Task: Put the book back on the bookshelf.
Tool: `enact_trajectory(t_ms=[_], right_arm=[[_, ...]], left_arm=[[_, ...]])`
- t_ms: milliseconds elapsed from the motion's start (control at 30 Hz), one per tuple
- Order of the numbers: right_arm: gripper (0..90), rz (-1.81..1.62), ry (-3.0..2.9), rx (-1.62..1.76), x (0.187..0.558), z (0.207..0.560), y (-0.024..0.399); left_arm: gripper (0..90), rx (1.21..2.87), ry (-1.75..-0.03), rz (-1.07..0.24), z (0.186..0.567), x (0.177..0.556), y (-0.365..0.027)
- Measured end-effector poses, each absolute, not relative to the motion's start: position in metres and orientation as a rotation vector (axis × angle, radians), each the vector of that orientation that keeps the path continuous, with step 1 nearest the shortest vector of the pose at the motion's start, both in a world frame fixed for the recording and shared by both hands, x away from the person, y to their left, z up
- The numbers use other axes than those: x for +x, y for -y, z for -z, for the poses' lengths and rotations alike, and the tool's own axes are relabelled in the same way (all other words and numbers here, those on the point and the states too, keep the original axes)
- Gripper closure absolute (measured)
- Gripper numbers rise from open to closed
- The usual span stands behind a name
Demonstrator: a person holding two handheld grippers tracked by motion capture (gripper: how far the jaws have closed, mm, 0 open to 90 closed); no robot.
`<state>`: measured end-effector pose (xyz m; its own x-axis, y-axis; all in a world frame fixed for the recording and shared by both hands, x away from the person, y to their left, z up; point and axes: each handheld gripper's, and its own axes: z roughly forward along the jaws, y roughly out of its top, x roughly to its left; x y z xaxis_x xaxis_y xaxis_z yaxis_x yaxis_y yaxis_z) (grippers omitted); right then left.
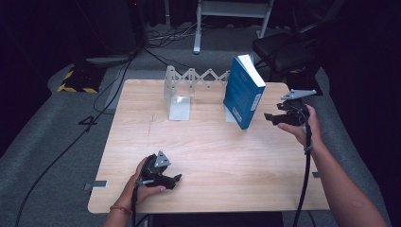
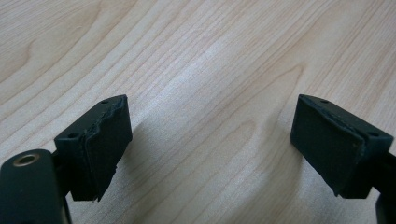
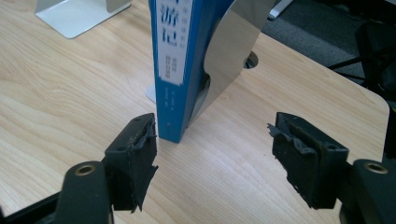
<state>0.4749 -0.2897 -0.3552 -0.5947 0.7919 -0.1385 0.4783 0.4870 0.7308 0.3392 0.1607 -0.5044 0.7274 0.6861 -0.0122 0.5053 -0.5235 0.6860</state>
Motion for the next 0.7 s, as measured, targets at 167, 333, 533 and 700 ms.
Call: enact_trajectory(t_ms=[167, 333, 533, 700], right_arm=[[30.0, -0.892, -2.302, 1.040, 0.468, 0.373, 0.298], [29.2, -0.885, -2.322, 1.023, 0.463, 0.390, 0.305], [28.8, -0.869, -2.360, 1.002, 0.454, 0.412, 0.314], [28.3, -0.863, -2.386, 0.993, 0.443, 0.430, 0.322]], left_arm=[[13.1, 2.239, -0.897, -0.337, 0.504, 0.339, -0.161], [13.1, 2.242, -0.896, -0.343, 0.504, 0.339, -0.161], [13.1, 2.241, -0.897, -0.342, 0.504, 0.339, -0.161], [13.1, 2.241, -0.897, -0.343, 0.504, 0.339, -0.161]])
